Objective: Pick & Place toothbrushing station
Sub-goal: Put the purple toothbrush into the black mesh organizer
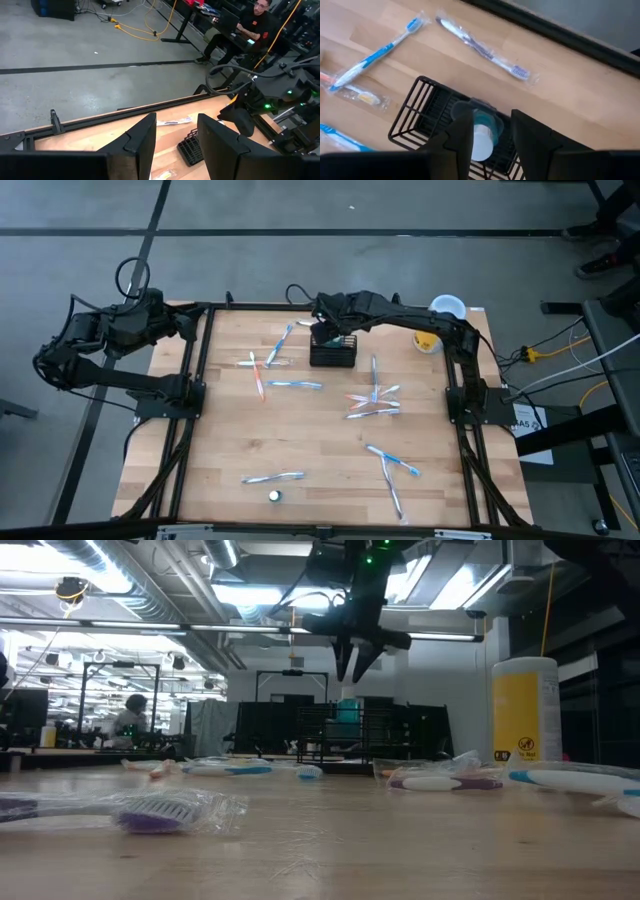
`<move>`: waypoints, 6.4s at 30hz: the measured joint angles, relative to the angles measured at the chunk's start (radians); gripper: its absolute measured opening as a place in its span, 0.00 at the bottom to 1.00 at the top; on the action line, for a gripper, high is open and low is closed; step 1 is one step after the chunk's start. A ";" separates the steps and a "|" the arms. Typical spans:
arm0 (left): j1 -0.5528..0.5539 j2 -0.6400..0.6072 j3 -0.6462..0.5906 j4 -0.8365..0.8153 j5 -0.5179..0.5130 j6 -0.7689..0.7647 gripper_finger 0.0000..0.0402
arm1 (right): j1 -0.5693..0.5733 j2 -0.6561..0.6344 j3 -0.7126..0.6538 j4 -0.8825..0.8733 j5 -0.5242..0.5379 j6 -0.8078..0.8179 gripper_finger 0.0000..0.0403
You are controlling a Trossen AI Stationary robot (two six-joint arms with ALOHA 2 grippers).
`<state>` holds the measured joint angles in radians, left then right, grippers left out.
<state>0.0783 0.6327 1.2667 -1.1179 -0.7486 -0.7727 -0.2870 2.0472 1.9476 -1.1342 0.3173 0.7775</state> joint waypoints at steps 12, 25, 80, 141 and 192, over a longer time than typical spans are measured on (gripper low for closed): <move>0.000 0.000 0.000 0.000 -0.001 0.007 0.35 | 0.034 0.000 0.001 -0.063 0.010 0.004 0.33; 0.000 0.000 0.000 0.000 -0.001 0.008 0.35 | 0.020 0.000 0.002 -0.063 0.034 -0.009 0.33; 0.000 0.000 0.000 0.000 -0.017 0.029 0.35 | -0.026 0.008 0.003 0.149 -0.212 -0.203 0.33; 0.773 1.564 0.585 0.148 1.149 1.296 0.39 | 0.480 -0.818 0.002 -0.176 0.170 -0.092 0.33; 0.795 1.414 0.584 0.073 1.246 1.234 0.01 | 0.678 -0.750 0.002 -0.095 0.357 -0.025 0.33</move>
<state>0.8734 2.0469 1.8503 -1.0451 0.4972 0.4618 0.3912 1.2972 1.9495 -1.2297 0.6739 0.7521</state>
